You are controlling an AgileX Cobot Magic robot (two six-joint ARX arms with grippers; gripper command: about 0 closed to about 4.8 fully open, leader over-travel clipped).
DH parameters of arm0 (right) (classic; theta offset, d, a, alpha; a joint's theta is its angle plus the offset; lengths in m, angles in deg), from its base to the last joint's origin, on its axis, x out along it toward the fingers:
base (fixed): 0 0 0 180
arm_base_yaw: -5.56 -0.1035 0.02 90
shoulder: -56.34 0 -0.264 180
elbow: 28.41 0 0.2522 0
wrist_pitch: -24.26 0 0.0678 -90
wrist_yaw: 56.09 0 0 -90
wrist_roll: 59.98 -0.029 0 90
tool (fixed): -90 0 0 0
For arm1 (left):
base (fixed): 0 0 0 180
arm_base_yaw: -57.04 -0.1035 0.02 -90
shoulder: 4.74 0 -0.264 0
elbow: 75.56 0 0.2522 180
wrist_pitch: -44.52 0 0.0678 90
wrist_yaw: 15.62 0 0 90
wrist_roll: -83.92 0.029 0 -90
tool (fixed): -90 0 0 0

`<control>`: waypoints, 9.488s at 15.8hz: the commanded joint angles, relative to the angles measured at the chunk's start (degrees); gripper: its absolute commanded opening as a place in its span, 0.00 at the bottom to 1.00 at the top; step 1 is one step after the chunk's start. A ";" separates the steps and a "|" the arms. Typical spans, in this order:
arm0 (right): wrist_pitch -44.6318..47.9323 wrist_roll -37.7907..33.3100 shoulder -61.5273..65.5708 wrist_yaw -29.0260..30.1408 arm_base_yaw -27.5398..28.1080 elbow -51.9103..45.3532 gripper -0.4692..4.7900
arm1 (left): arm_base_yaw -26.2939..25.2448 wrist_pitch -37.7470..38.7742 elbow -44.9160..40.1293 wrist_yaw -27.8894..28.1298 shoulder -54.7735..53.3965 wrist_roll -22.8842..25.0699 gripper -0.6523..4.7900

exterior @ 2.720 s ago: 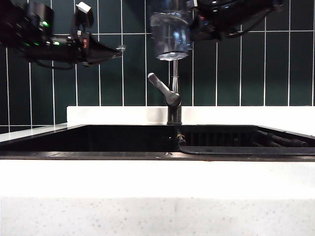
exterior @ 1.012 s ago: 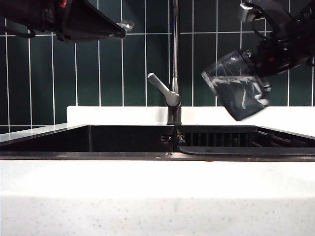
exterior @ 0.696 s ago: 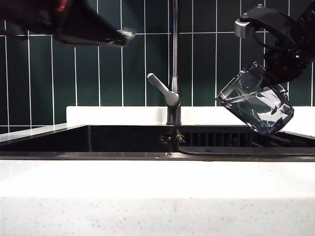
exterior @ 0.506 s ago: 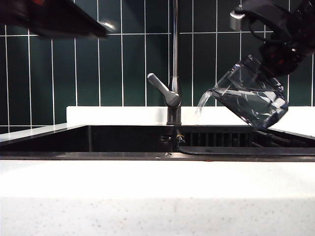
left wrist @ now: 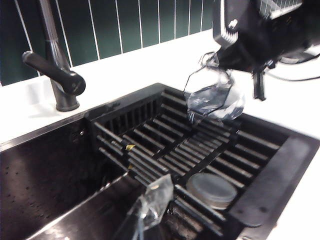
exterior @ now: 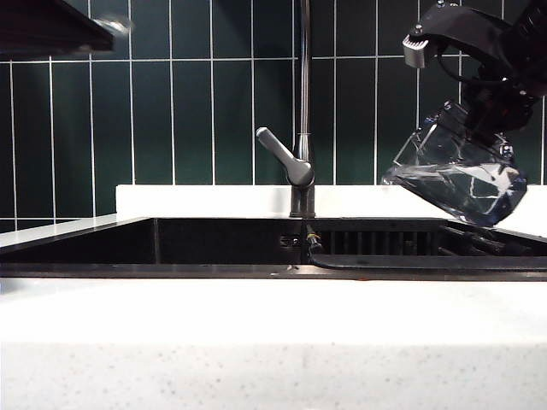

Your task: Pick up the mug next to the sink, go to the faucet to get some water, pour the water into the sink, and finally put the mug back to its place.

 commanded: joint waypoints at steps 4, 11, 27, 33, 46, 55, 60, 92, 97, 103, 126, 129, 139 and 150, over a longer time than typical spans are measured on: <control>1.79 6.03 -0.48 -3.91 -2.14 3.28 0.08 | 7.48 2.14 -4.98 12.98 12.52 -1.33 0.11; -1.05 21.94 -0.37 -10.67 -5.46 6.21 0.08 | 12.52 2.23 -10.32 17.27 20.28 -1.25 0.11; 0.87 34.16 -0.37 -20.96 -10.32 6.19 0.08 | 13.18 3.56 -14.99 16.24 27.96 -1.44 0.11; 0.83 8.92 -0.46 -21.16 -10.08 6.16 0.08 | 13.18 4.92 -14.99 15.13 27.96 -1.68 0.11; 24.33 -42.86 -1.73 20.22 22.86 -8.15 0.08 | 13.16 4.90 -14.99 15.15 27.96 -2.95 0.11; 43.19 -50.03 7.37 22.27 33.46 -15.04 0.08 | 13.16 5.86 -14.99 14.71 27.96 -2.97 0.11; 48.02 -48.83 14.01 25.40 33.70 -15.02 0.08 | 13.16 6.05 -14.99 13.64 27.96 -2.95 0.11; 50.14 -46.93 21.68 26.86 35.87 -16.31 0.32 | 13.16 7.23 -14.99 12.15 27.96 -2.99 0.11; 48.30 -46.93 16.15 26.67 35.87 -17.86 0.32 | 13.16 7.50 -14.99 12.17 27.96 -2.95 0.11; 43.91 -47.17 5.84 24.04 35.87 -25.18 0.31 | 13.16 7.50 -14.99 12.15 27.96 -2.93 0.11; 22.40 -46.29 -54.53 17.55 13.49 -41.07 0.08 | 13.05 6.88 -14.99 13.73 27.96 -2.99 0.11; 8.98 -42.99 -65.94 17.59 13.42 -41.07 0.08 | 13.03 6.97 -15.02 14.88 27.96 -2.29 0.11; 4.55 -39.45 -67.84 17.64 10.01 -41.05 0.08 | 13.03 9.09 -15.02 29.53 27.82 2.43 0.11; 1.64 -39.43 -67.84 17.75 10.03 -41.05 0.08 | 13.03 9.49 -15.02 29.31 27.82 2.47 0.11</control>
